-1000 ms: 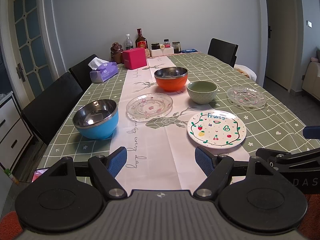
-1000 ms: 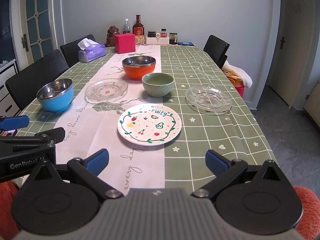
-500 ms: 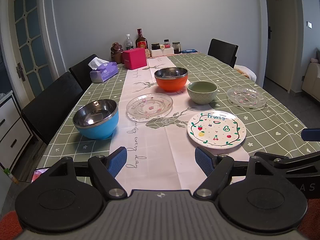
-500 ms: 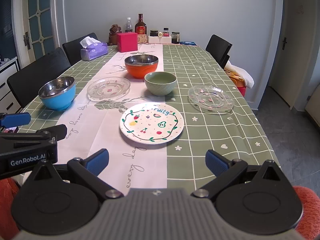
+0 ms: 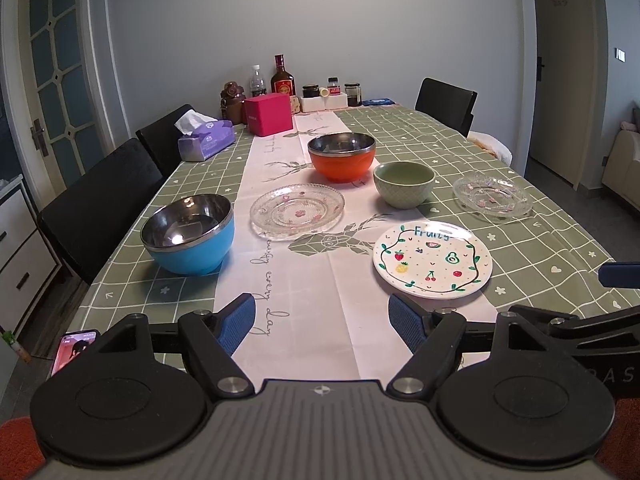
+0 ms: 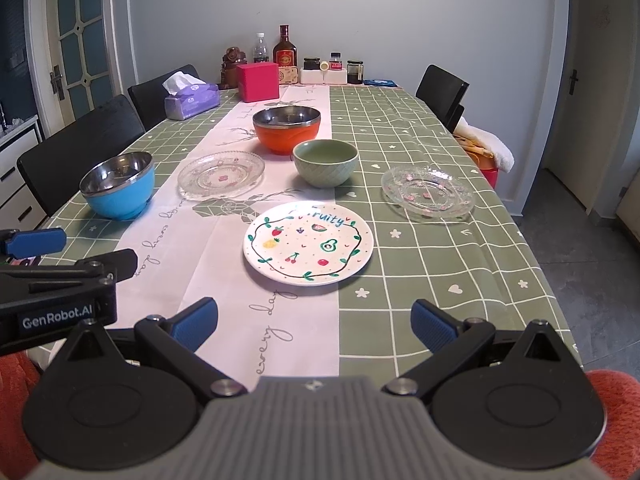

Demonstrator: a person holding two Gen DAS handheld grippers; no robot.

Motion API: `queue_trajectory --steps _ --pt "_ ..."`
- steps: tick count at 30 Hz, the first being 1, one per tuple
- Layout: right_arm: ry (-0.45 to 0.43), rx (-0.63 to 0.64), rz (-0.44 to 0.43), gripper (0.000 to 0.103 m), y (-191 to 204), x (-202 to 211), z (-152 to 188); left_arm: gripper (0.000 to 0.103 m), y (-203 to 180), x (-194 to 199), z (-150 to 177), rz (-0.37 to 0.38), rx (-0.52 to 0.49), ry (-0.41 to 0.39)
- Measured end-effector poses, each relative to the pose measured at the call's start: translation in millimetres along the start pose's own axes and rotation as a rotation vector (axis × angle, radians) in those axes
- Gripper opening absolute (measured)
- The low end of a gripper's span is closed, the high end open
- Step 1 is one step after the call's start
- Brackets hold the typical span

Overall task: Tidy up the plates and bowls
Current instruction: 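Move both grippers to the rim of the white 'Fruity' plate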

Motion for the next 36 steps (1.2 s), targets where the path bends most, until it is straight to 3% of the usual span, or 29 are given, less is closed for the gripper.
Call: queue_trajectory --steps 12,17,21,26,30,32,36 --pt "-0.158 0.089 -0.036 0.100 -7.3 -4.2 -18.1 0.088 -14.7 -13.8 -12.3 0.076 -0.051 -0.080" --pt "-0.233 0.135 -0.095 0.100 -13.9 -11.4 -31.9 0.080 -18.3 -24.9 -20.9 0.132 -0.047 -0.097" --pt "-0.179 0.110 -0.110 0.100 -25.3 -32.1 -46.4 0.077 -20.3 -40.7 -30.2 0.176 -0.053 -0.078" --pt "-0.095 0.056 -0.118 0.099 -38.8 -64.8 -64.8 0.075 -14.5 -65.6 -46.3 0.253 0.012 -0.047" --pt "-0.034 -0.022 -0.130 0.084 -53.6 -92.2 -75.1 0.068 -12.4 -90.4 -53.0 0.314 0.044 -0.004" --pt "-0.010 -0.072 -0.148 0.084 -60.2 -105.1 -77.0 0.062 -9.7 -104.3 -52.1 0.356 0.082 0.029" --pt "0.055 -0.165 -0.166 0.072 -74.1 -128.0 -69.7 0.050 -2.2 -127.7 -44.1 0.392 0.151 0.075"
Point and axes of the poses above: each gripper's, at about its wrist camera, not at the fingertips, and x roughly against the way its jaws point, y to its left, z to its underside, the point moved 9 cm from there along -x, roughly the way its jaws point, and after that the axes turned 7 degrees about y, right-handed, at the moved point
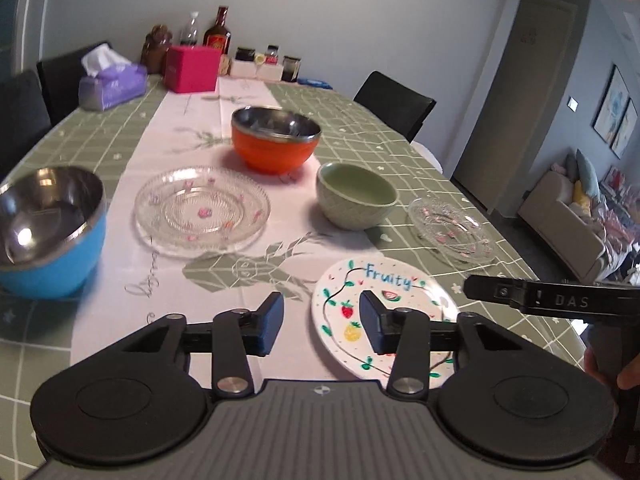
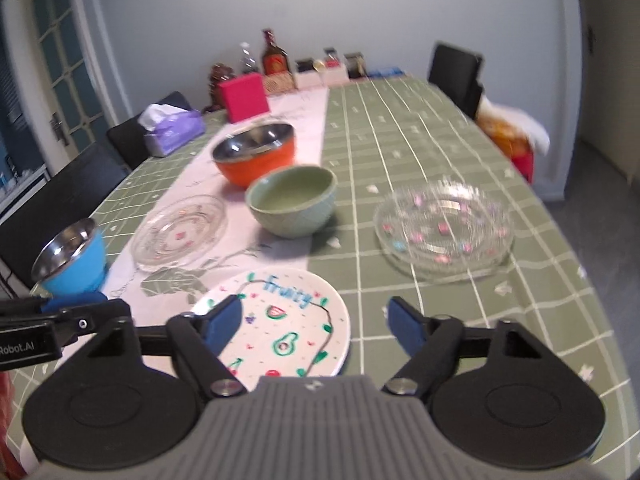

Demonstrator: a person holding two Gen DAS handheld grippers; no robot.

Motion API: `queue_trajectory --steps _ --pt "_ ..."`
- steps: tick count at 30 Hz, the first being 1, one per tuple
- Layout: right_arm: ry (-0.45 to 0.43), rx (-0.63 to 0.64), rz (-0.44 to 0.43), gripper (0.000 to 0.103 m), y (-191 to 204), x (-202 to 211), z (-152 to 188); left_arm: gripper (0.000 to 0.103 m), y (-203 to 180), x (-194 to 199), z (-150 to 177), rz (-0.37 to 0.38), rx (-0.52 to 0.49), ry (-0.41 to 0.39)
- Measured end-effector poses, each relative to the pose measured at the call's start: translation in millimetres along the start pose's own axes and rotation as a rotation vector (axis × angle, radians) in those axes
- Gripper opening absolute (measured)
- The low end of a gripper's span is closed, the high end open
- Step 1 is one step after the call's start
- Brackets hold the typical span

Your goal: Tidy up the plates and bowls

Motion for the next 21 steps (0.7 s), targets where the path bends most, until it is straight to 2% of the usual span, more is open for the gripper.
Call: queue_trajectory --steps 2,4,5,8,11,15,21 --pt "0.028 -0.049 -0.016 0.067 -8.2 -7.2 3.9 0.041 7.0 -6.7 3.8 0.009 0.030 0.010" --pt "0.051 -0.094 -0.033 0.059 -13.6 -13.4 6.2 0.037 13.3 -14.1 7.0 0.040 0.076 0.027" --pt "0.060 -0.110 -0.042 0.056 -14.7 -15.4 6.9 0.036 15.2 -17.6 8.2 0.060 0.098 0.038" --pt "0.069 -0.134 -0.057 0.055 -15.8 -18.9 9.1 0.035 17.0 -25.6 9.8 0.093 0.139 0.054" --pt "0.075 -0.147 -0.065 0.050 -17.8 -20.6 11.2 0.035 17.9 -33.0 10.5 0.126 0.173 0.065" --pt "0.109 -0.181 -0.082 0.034 -21.5 -27.8 15.7 0.034 13.8 -40.2 13.8 0.129 0.165 0.083" --pt "0.135 -0.223 -0.108 0.023 -24.7 -36.0 19.9 0.030 11.4 -47.6 16.6 0.112 0.148 0.093"
Point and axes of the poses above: each gripper's, at about its wrist camera, not at the fingertips, and x roughly against the way its jaws point, y to its left, z to its underside, the point moved 9 cm from there along -x, roughly the way its jaws point, and after that the axes turned 7 degrees about y, right-handed, at the moved point
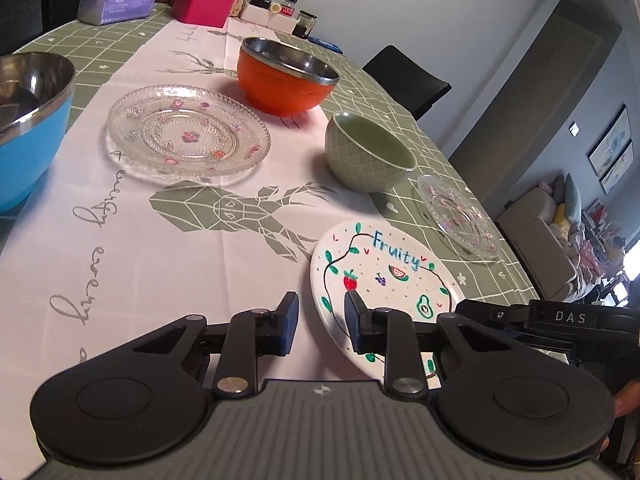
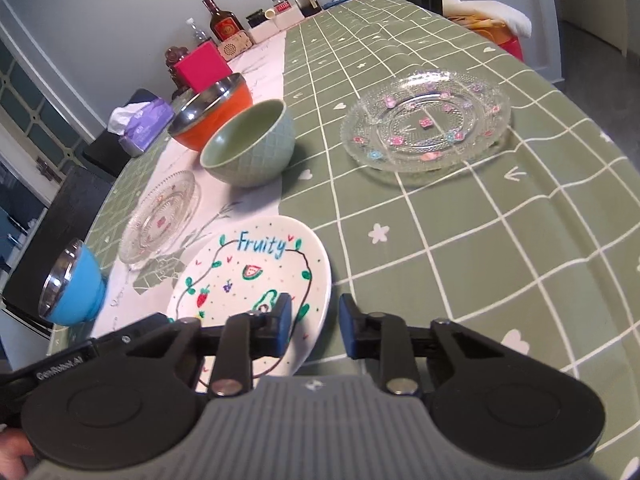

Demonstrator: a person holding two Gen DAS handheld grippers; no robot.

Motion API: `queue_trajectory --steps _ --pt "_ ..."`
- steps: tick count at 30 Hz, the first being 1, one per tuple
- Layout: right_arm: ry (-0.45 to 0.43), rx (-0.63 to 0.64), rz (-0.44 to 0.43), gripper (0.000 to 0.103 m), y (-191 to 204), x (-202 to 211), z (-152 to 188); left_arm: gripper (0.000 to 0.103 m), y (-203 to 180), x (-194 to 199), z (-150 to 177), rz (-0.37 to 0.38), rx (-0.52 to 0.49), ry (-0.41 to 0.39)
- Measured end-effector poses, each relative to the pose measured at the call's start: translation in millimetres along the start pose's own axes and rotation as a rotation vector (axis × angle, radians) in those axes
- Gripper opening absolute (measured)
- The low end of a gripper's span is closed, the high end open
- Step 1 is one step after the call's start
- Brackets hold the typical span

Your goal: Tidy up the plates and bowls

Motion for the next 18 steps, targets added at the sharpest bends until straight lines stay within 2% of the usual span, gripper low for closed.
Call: queue_trajectory --steps 7,18 --pt "-0.005 0.006 0.006 0.013 -1.0 -1.6 -0.2 0.014 -2.8 -4.5 0.3 0.021 -0.017 -0.007" --pt "0.002 0.023 0.008 0.010 -1.3 2.9 4.4 0.014 -9.0 2.1 4.8 -0.010 -0.039 -0.023"
Point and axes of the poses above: each gripper's, at about its wrist camera, not at the fingertips, and x roughly against the way its jaws point, y to its left, z to its underside, the point moved 9 cm from there along -x, roughly the way its jaws point, and after that the axes turned 7 degrees about y, right-handed, at the moved point
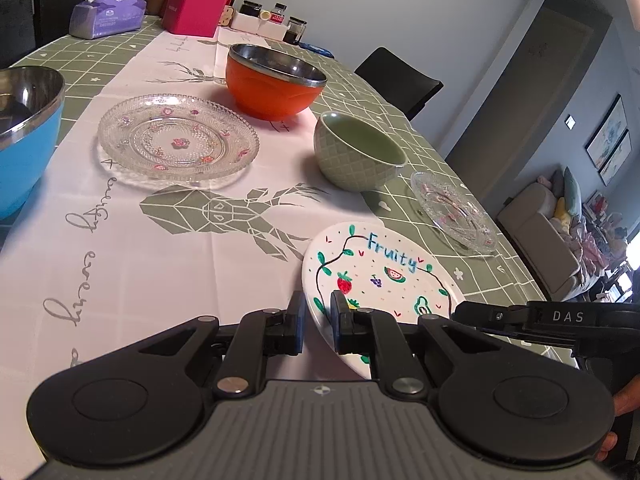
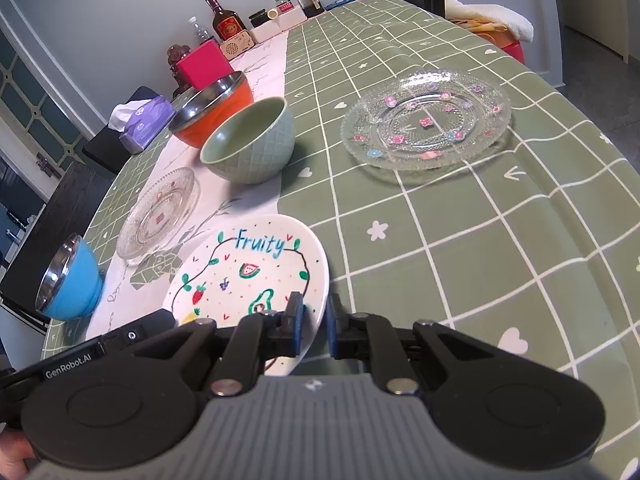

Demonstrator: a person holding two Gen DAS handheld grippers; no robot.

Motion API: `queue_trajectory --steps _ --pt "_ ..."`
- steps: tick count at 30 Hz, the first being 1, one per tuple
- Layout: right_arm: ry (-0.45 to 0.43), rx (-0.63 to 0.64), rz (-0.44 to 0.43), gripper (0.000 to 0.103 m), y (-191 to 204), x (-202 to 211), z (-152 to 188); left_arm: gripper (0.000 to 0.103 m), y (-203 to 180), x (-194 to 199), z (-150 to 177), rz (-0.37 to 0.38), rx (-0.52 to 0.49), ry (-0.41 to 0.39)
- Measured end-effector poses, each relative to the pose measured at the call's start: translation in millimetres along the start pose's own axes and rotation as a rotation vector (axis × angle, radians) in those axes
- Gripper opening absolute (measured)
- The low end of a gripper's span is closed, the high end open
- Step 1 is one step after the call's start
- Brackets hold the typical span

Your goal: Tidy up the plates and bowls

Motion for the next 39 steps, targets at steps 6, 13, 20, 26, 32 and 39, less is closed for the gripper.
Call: queue_trajectory --steps 6,13,20,26,32,39 --pt "0.007 -0.004 -0.011 0.010 -1.5 13.1 11.1 0.014 -6.9 12.0 8.4 0.013 0.011 -0.001" --pt "-0.015 0.002 -0.014 0.010 -1.2 36.2 29.3 0.014 -16.1 26.6 21.0 0.043 0.040 -0.007" --pt "-0.023 -0.038 0.010 0.011 -13.8 59.2 54.4 0.014 -34.9 38.7 40.3 0.087 0.048 -0.020" --pt "-0.025 -0.008 0.079 0.010 -13.1 72.0 63.1 0.014 -38.8 39.1 53.6 0.119 0.080 0.002" --pt "-0.008 0.005 0.129 0.011 -19.0 79.6 68.2 0.014 -47.2 40.2 62.5 0.145 0.075 0.017" --pt "0.030 0.017 0.187 0.011 -24.6 70.0 74.3 0.014 -49.8 34.1 69.9 0.135 0.057 0.046"
Point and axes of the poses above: each gripper's, at about its wrist camera, not at the fingertips, and x roughly against the way its jaws point, y to its left, z to its underside, the point moved 9 cm from there along -x, roughly the way its jaws point, and after that the axes turned 7 degrees about y, right-handed, at the moved point
